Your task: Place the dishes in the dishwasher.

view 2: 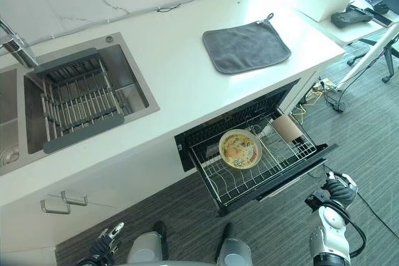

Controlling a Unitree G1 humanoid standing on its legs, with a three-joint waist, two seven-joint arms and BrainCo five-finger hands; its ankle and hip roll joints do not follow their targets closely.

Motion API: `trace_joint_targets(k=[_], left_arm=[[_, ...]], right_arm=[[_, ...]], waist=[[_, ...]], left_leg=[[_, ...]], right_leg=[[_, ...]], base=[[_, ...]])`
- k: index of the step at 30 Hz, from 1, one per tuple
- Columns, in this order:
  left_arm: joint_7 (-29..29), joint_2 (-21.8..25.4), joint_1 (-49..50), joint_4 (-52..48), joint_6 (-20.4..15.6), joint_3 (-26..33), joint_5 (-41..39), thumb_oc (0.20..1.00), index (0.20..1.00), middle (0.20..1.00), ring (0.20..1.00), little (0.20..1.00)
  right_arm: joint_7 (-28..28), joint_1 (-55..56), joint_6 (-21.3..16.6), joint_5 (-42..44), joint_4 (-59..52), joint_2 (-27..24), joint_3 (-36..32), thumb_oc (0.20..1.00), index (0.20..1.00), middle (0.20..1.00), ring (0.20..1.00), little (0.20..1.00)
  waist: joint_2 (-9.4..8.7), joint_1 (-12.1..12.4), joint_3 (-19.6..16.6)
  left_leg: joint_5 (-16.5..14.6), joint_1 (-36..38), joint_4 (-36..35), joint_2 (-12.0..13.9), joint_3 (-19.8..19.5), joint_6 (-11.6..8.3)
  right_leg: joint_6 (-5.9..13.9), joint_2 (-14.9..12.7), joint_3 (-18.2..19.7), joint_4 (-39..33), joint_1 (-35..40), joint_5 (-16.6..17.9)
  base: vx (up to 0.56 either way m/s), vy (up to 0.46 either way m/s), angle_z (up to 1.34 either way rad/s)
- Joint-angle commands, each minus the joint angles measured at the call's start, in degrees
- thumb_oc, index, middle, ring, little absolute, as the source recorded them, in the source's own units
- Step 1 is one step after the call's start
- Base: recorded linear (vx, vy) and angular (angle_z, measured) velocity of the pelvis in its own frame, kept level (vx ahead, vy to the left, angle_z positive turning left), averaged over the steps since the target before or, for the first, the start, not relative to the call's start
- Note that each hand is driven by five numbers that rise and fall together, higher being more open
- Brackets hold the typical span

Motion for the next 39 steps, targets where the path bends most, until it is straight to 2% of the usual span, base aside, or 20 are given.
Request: trace_joint_targets(k=[1, 4, 10, 14, 15, 18, 21, 24, 27, 28, 32, 33, 34, 35, 39], left_arm=[[-0.8, 3.2, -1.3, -1.5, -0.5, 0.3, 1.3, 1.000, 1.000, 1.000, 1.000, 1.000], [-1.2, 3.8, -2.2, -1.3, -0.9, -0.5, 0.3, 1.000, 1.000, 1.000, 1.000, 1.000], [-1.5, 5.2, -4.2, -0.8, -0.1, -1.1, -0.4, 1.000, 1.000, 1.000, 1.000, 1.000], [-1.8, 6.3, -6.0, -0.6, -0.3, -2.2, -1.6, 1.000, 1.000, 1.000, 1.000, 1.000], [-2.0, 7.0, -6.9, -0.4, -0.1, -2.6, -2.1, 1.000, 1.000, 1.000, 1.000, 1.000], [-2.6, 7.9, -7.5, -0.7, 0.0, -3.4, -2.9, 1.000, 1.000, 1.000, 1.000, 1.000], [-3.1, 8.5, -7.6, -0.8, -0.2, -4.1, -3.5, 1.000, 1.000, 1.000, 1.000, 1.000], [-3.7, 9.6, -7.9, -1.2, 0.2, -4.9, -3.9, 1.000, 1.000, 1.000, 1.000, 1.000], [-4.1, 10.4, -7.8, -2.4, 0.3, -6.5, -4.8, 1.000, 1.000, 1.000, 1.000, 1.000], [-4.0, 10.4, -7.8, -2.6, 0.3, -6.6, -4.9, 1.000, 1.000, 1.000, 1.000, 1.000], [-4.7, 10.7, -7.9, -2.7, -0.2, -7.3, -5.7, 1.000, 1.000, 1.000, 1.000, 1.000], [-4.7, 10.9, -8.1, -3.1, 0.0, -7.4, -5.6, 1.000, 1.000, 1.000, 1.000, 1.000], [-4.9, 11.0, -8.3, -3.2, 0.1, -7.3, -5.6, 1.000, 1.000, 1.000, 1.000, 1.000], [-5.0, 11.4, -8.2, -3.4, 0.3, -7.3, -5.8, 1.000, 1.000, 1.000, 1.000, 1.000], [-5.5, 12.0, -7.6, -4.5, 0.5, -8.1, -6.7, 1.000, 1.000, 1.000, 1.000, 1.000]], right_arm=[[0.1, -1.9, -3.8, 3.3, -4.2, -3.0, -3.0, 0.200, 0.200, 0.200, 0.200, 0.200], [-0.3, -3.5, -5.5, 7.0, -0.8, -4.1, -4.4, 0.200, 0.200, 0.200, 0.200, 0.200], [1.9, -4.9, -6.1, 14.4, 8.5, -5.7, -5.8, 0.200, 0.200, 0.200, 0.200, 0.200], [5.1, -8.5, -4.8, 20.1, 17.1, -7.9, -5.0, 0.200, 0.200, 0.200, 0.200, 0.200], [7.5, -10.2, -4.1, 22.1, 21.8, -9.0, -5.1, 0.200, 0.200, 0.200, 0.200, 0.200], [9.8, -13.7, -1.9, 25.1, 26.9, -11.3, -4.8, 0.200, 0.200, 0.200, 0.200, 0.200], [12.9, -16.5, -1.2, 27.4, 31.0, -12.8, -4.1, 0.200, 0.200, 0.200, 0.200, 0.200], [17.1, -19.8, 3.4, 27.7, 35.9, -15.7, -2.8, 0.200, 0.200, 0.200, 0.200, 0.200], [20.6, -24.3, 8.8, 23.6, 39.8, -19.9, -0.2, 0.200, 0.200, 0.200, 0.200, 0.200], [20.9, -24.8, 9.3, 23.4, 40.0, -20.3, 0.0, 0.200, 0.200, 0.200, 0.200, 0.200], [27.0, -28.5, 16.7, 21.9, 42.2, -22.1, 2.5, 0.200, 0.200, 0.200, 0.200, 0.200], [28.0, -29.3, 18.1, 21.9, 42.8, -22.6, 3.3, 0.200, 0.200, 0.200, 0.200, 0.200], [29.1, -30.0, 19.1, 21.9, 43.3, -23.4, 3.7, 0.200, 0.200, 0.200, 0.200, 0.200], [29.9, -30.7, 19.8, 22.2, 43.6, -24.1, 4.1, 0.200, 0.200, 0.200, 0.200, 0.200], [32.7, -36.6, 21.0, 19.9, 44.8, -27.1, 7.1, 0.200, 0.200, 0.200, 0.200, 0.200]], waist=[[-1.08, 0.9, 3.8], [-0.28, 0.4, 5.2], [-0.02, 0.0, 6.0], [0.24, 0.6, 6.8], [0.46, 0.9, 7.0], [1.02, 1.5, 7.3], [1.62, 2.0, 7.5], [2.35, 2.9, 7.3], [3.37, 3.9, 7.1], [3.48, 4.0, 7.1], [4.06, 4.7, 7.1], [4.23, 5.0, 7.0], [4.32, 5.1, 7.2], [4.44, 5.3, 7.1], [5.32, 6.0, 7.3]], left_leg=[[-1.0, -3.1, 6.3, 1.4, -2.1, 0.27], [-2.8, -7.7, 11.4, 1.7, -3.0, 0.43], [-4.7, -13.0, 16.5, 2.5, -3.4, 0.37], [-5.3, -15.7, 18.3, 2.9, -4.0, -0.01], [-5.5, -16.9, 19.0, 2.7, -4.4, 0.12], [-5.5, -18.2, 19.3, 2.3, -4.9, 0.14], [-5.3, -18.7, 18.8, 2.2, -5.1, 0.12], [-5.6, -19.5, 19.0, 1.5, -5.4, 0.23], [-5.6, -20.3, 18.8, 1.1, -5.8, 0.38], [-5.6, -20.2, 18.6, 1.1, -5.8, 0.40], [-5.1, -19.8, 16.9, 0.6, -5.8, 0.42], [-6.5, -19.5, 17.3, 0.4, -6.2, 0.09], [-5.2, -20.3, 17.2, 0.3, -6.0, 0.39], [-6.8, -20.0, 17.9, 0.3, -6.4, 0.04], [-7.3, -21.1, 18.8, -0.1, -6.7, 0.19]], right_leg=[[0.28, -2.2, -0.8, 2.1, 1.9, -0.9], [-0.13, -3.9, 0.5, 8.9, -3.8, -2.3], [0.30, -6.3, 1.7, 15.9, -10.8, -3.5], [1.17, -7.8, 2.5, 19.2, -15.3, -3.6], [1.36, -8.1, 3.1, 20.5, -17.2, -3.7], [1.58, -8.2, 3.8, 21.4, -19.3, -3.6], [1.90, -8.4, 4.3, 22.0, -20.6, -3.7], [1.87, -8.6, 4.6, 22.6, -21.6, -4.1], [1.72, -8.7, 5.0, 23.1, -22.8, -4.4], [1.73, -8.7, 5.0, 23.0, -22.9, -4.4], [1.67, -8.6, 4.9, 22.1, -22.8, -4.3], [2.26, -8.7, 5.2, 23.0, -22.6, -5.7], [1.68, -8.9, 4.8, 22.7, -23.3, -4.6], [2.24, -9.0, 5.0, 23.7, -23.0, -6.1], [1.98, -9.6, 5.0, 25.3, -24.4, -6.8]], base=[[-0.10, -0.001, 0.15], [-0.14, 0.014, 0.07], [-0.09, -0.005, -0.02], [-0.08, -0.025, -0.01], [-0.08, -0.028, 0.04], [-0.07, -0.016, 0.06], [-0.04, 0.000, 0.04], [-0.01, 0.000, 0.02], [0.00, 0.021, 0.08], [0.01, 0.039, 0.08], [0.02, 0.002, 0.01], [0.00, 0.001, 0.05], [0.08, -0.010, 0.10], [0.00, 0.000, 0.14], [0.02, 0.033, 0.08]])
